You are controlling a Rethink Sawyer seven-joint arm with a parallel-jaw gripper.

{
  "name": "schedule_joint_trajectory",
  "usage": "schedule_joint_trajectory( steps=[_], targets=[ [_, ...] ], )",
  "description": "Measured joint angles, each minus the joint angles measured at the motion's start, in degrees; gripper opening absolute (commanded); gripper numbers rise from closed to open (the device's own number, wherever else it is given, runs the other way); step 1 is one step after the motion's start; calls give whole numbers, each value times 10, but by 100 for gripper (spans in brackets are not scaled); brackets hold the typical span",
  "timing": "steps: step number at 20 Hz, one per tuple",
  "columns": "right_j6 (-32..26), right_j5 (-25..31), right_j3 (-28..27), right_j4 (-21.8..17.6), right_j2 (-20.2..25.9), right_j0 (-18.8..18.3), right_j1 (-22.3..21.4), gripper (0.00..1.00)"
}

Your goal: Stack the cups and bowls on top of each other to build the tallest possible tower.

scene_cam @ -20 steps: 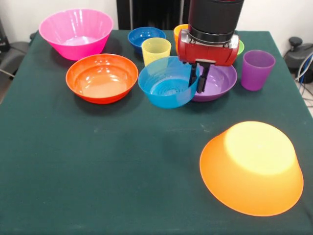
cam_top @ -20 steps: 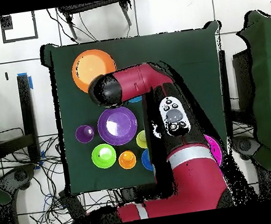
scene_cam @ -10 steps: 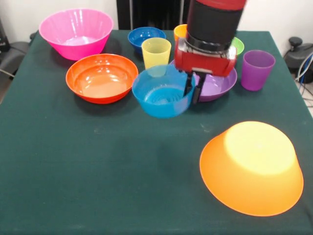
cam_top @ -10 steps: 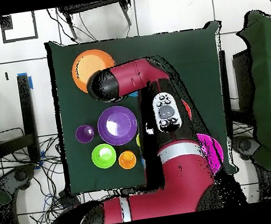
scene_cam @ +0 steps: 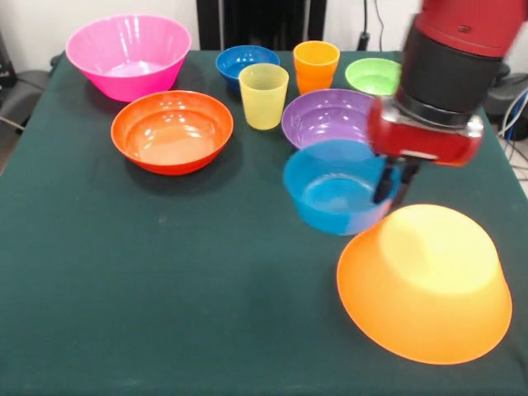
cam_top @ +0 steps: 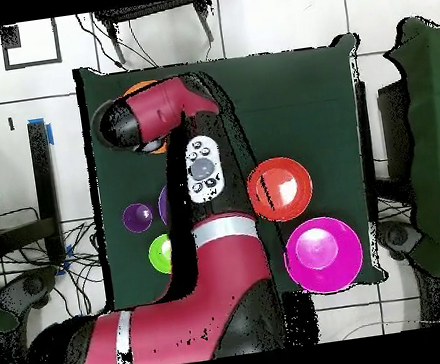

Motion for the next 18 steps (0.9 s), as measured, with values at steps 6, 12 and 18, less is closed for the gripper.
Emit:
schedule_joint_trajectory(
  steps=[6, 12, 18],
  targets=[
    [7, 91, -81, 17, -28, 55, 27, 0],
    [8, 133, -132, 28, -48, 70, 39, 0],
    [14, 133, -190, 42, -64, 70, 73, 0]
  ],
)
